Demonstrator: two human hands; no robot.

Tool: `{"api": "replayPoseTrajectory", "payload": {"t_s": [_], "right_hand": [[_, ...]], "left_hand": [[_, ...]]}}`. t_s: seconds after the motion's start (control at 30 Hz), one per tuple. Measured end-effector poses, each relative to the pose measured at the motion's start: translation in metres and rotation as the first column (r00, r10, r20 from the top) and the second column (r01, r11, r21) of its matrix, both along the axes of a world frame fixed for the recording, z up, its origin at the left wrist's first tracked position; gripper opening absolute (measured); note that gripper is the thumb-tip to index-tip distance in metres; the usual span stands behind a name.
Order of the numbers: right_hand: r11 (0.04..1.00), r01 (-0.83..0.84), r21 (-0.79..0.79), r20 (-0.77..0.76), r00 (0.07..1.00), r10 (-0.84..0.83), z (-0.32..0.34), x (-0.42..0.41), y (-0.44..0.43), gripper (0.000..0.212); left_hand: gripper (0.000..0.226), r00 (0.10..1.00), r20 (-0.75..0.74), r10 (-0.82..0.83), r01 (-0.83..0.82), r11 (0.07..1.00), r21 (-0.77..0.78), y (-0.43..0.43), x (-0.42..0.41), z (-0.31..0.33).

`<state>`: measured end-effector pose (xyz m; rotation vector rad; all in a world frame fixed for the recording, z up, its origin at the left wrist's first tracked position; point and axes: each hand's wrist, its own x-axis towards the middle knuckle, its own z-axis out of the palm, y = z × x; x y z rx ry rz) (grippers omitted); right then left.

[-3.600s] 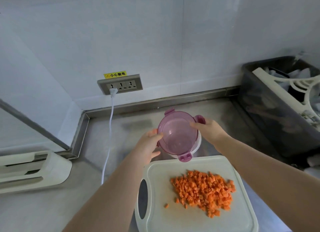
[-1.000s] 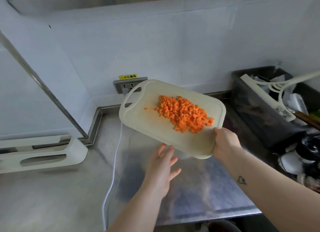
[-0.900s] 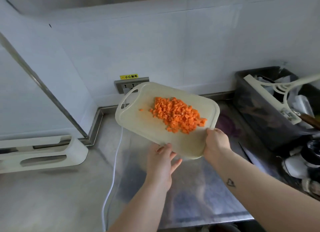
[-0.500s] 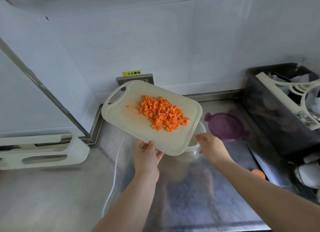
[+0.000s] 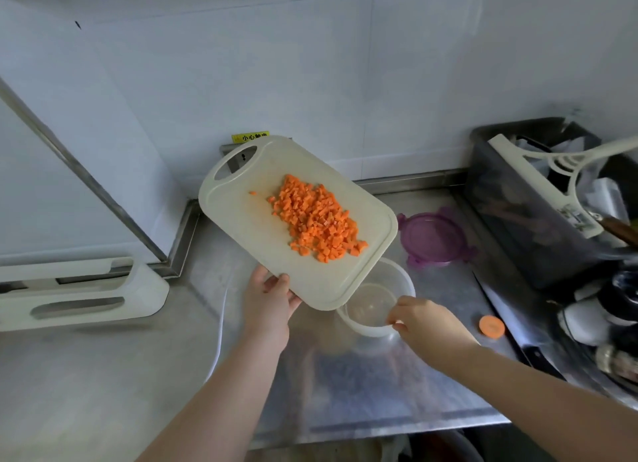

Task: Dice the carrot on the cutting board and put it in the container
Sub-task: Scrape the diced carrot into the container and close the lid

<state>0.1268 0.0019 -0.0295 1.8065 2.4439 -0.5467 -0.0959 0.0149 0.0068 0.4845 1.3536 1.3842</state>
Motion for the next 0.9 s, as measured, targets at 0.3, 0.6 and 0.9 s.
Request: {"api": "replayPoseTrajectory", "payload": {"t_s": [0.3, 0.6, 0.9], "right_hand": [[0.999, 0.040, -0.009, -0.119, 0.992, -0.041, 0.006, 0.011, -0.048, 0.023], [0.955, 0.294, -0.044, -0.301, 0.907, -0.294, 0.062, 0.007, 0.066, 0.052], [0.979, 0.136, -0.154, -0.219, 0.961, -0.168, 0.027, -0.013, 0.049, 0.058]], "left_hand": [[0.034, 0.991, -0.050, -0.120, 0.119, 0.992, -0.039, -0.015, 0.013, -0.022], [0.029, 0.985, -0.101, -0.143, 0.134, 0.987, -0.085, -0.008, 0.025, -0.036], [0.034, 0.989, -0.088, -0.117, 0.108, 0.990, -0.095, 0.000, 0.030, -0.041]]}}
